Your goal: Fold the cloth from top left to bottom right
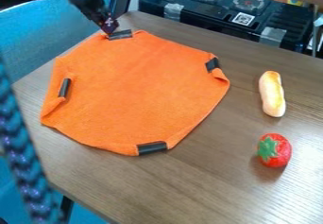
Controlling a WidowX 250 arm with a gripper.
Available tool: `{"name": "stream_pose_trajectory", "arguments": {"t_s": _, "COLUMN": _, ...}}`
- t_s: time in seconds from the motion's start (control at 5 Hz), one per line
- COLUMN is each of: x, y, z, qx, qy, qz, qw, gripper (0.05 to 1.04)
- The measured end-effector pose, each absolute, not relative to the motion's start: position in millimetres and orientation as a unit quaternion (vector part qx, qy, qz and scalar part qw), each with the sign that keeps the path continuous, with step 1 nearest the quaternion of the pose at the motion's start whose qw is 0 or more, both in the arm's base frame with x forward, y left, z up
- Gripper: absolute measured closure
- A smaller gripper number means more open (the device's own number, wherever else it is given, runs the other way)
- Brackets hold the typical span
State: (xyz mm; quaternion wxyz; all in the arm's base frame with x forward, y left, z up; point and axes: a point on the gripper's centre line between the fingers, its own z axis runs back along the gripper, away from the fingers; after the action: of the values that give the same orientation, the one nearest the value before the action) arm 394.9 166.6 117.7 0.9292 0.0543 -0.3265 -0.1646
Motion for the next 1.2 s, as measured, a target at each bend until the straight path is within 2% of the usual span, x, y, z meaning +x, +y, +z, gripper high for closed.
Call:
{"name": "stream_pose_trajectory", "arguments": {"t_s": 0.2, "x": 417.1, "y": 177.8, "z": 109.7, "qx": 0.07, "qy": -0.316, "qz": -0.158, "qw": 0.933, "gripper": 0.083}}
{"name": "stream_pose_trajectory", "arguments": {"t_s": 0.6, "x": 442.5, "y": 183.9, "z": 96.0, "qx": 0.085, "qy": -0.304, "qz": -0.158, "qw": 0.936, "gripper": 0.083}}
{"name": "stream_pose_trajectory", "arguments": {"t_s": 1.2, "x": 469.1, "y": 193.6, "z": 75.5, "qx": 0.108, "qy": -0.283, "qz": -0.14, "qw": 0.943, "gripper": 0.083}}
